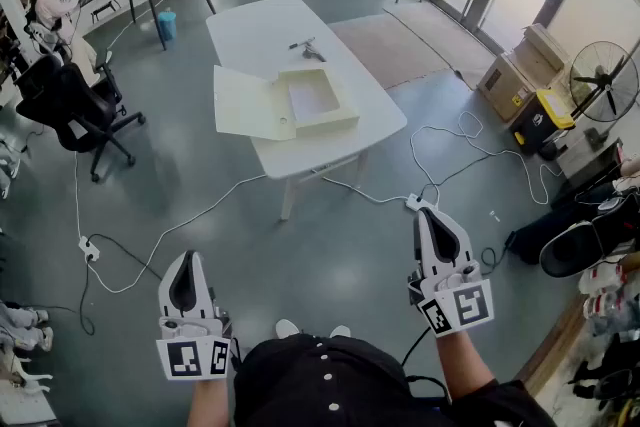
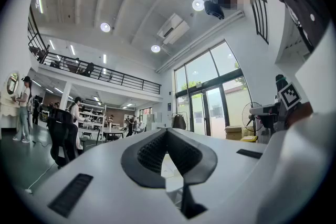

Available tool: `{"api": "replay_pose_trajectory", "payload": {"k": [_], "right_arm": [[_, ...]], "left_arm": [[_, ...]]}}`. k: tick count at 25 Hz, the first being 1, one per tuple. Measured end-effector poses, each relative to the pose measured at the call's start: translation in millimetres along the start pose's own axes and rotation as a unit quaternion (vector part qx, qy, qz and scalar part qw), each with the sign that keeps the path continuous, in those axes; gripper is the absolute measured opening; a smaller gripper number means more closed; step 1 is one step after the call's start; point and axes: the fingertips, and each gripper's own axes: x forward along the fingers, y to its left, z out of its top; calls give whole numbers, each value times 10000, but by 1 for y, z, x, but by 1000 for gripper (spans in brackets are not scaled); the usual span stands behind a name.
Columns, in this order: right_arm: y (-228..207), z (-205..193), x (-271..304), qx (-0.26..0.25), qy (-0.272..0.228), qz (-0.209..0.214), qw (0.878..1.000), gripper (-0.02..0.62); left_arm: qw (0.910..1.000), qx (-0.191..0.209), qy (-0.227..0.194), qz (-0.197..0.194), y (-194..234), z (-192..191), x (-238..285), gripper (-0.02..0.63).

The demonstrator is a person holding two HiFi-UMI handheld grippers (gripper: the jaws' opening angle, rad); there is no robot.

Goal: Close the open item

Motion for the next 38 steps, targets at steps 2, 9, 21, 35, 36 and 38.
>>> {"api": "replay_pose_trajectory", "payload": {"k": [2,9,21,35,36,38], "right_arm": [[2,-2,2,2,34,12,10000,26],[2,4,4,382,-203,-227,9988,26],[28,-17,20,513,-197,-62,9985,174],[-17,-27,104,511,-193,28,9985,279],[-22,-28,113,512,-185,28,9985,281],[-33,-29,131,507,-173,28,9986,281]], "left_arm": [[10000,-3,12,7,2,0,1,17],[10000,-40,6,-74,8,0,4,17],[9997,40,104,-225,35,-18,5,17],[9999,68,151,26,48,-30,88,17],[9998,76,159,28,48,-31,97,17],[9998,108,163,40,49,-32,117,17]]}}
